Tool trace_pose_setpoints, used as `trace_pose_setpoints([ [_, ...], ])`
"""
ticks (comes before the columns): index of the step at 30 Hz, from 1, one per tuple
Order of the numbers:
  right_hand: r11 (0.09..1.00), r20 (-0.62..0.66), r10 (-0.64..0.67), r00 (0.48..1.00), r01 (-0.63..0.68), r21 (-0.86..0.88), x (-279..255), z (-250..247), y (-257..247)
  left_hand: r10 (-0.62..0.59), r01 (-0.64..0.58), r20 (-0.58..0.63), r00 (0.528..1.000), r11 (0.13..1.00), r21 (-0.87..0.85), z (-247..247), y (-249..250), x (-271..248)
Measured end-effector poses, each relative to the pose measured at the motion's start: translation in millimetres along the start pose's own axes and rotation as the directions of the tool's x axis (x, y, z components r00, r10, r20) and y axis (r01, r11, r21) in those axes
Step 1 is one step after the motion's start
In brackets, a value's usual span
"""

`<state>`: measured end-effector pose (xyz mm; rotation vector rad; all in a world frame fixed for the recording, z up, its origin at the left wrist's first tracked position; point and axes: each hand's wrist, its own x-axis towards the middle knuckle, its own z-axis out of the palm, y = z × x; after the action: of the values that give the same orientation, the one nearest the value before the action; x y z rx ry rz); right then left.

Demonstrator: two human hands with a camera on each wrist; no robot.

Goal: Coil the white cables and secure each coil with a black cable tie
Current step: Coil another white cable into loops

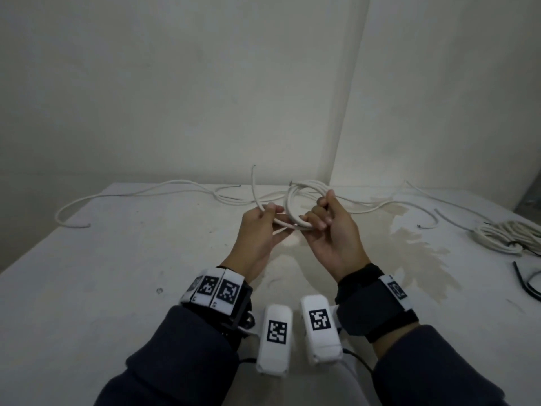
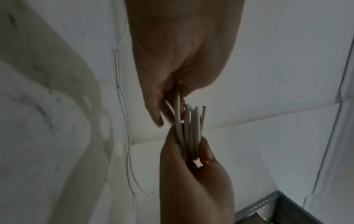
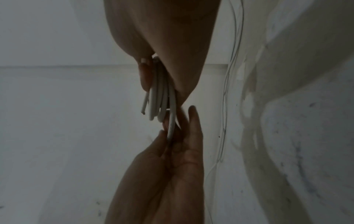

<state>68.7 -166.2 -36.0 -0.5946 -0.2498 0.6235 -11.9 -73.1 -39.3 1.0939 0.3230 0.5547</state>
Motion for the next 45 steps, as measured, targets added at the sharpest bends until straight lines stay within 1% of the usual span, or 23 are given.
trace_pose_setpoints([
  [1,1.0,-0.021,-0.006,1.0,0.007,0.009,0,1,-2,0.018,-0.018,-0.024,1.0,1.0,-0.001,2,-1,-1],
  [2,1.0,-0.049,-0.016,0.999,0.018,0.026,1,2,-4,0.022,-0.022,-0.02,1.0,1.0,0.014,3,-1,-3],
  [5,0.996,-0.122,-0.041,0.992,0.051,0.077,4,1,-8,0.013,-0.021,0.06,0.998,0.99,0.137,4,-1,-8],
  [7,0.997,-0.133,-0.041,0.99,0.049,0.058,2,-1,-6,0.014,-0.029,0.073,0.997,0.979,0.203,1,0,-8],
  [9,0.999,-0.121,-0.042,0.992,0.041,-0.006,-1,-4,-3,0.033,-0.046,0.061,0.998,0.969,0.241,-3,3,-8],
  [12,0.99,-0.09,-0.019,0.996,0.006,-0.144,-2,-6,0,0.088,-0.084,0.002,0.996,0.949,0.304,-8,6,-6],
  [15,0.968,-0.056,0.026,0.998,-0.039,-0.249,-5,-6,0,0.165,-0.119,-0.057,0.985,0.872,0.475,-16,1,1],
  [16,0.961,-0.041,0.035,0.999,-0.045,-0.274,-6,-5,0,0.176,-0.118,-0.069,0.982,0.857,0.502,-18,-1,2],
  [18,0.945,-0.014,0.033,0.999,-0.036,-0.325,-8,-4,1,0.161,-0.12,-0.054,0.985,0.883,0.453,-18,-3,2],
  [20,0.934,0.001,0.027,1.0,-0.025,-0.355,-8,-3,3,0.138,-0.143,0.039,0.99,0.943,0.301,-14,-1,0],
  [22,0.936,0.012,0.031,0.999,-0.025,-0.352,-9,-2,4,0.1,-0.116,0.12,0.988,0.983,0.139,-12,2,-1],
  [25,0.946,0.034,0.044,0.998,-0.03,-0.324,-12,0,3,0.061,-0.06,0.179,0.982,0.998,-0.01,-11,1,2],
  [27,0.949,0.061,0.045,0.997,-0.024,-0.313,-13,2,4,0.043,-0.019,0.193,0.98,0.992,-0.125,-10,1,4],
  [29,0.955,0.074,0.045,0.996,-0.021,-0.297,-14,3,6,-0.003,0.049,0.218,0.976,0.977,-0.209,-9,3,6],
  [33,0.972,0.099,0.062,0.993,-0.038,-0.231,-14,3,7,-0.072,0.138,0.266,0.961,0.961,-0.239,-9,9,10],
  [38,0.973,0.123,0.121,0.985,-0.093,-0.21,-12,3,2,-0.14,0.269,0.401,0.905,0.92,-0.284,-12,19,9],
  [42,0.951,0.148,0.115,0.982,-0.066,-0.302,-13,2,2,-0.188,0.325,0.435,0.881,0.908,-0.265,-14,18,10],
  [45,0.912,0.158,0.1,0.982,-0.027,-0.408,-15,3,2,-0.237,0.355,0.421,0.876,0.907,-0.228,-15,18,11],
])
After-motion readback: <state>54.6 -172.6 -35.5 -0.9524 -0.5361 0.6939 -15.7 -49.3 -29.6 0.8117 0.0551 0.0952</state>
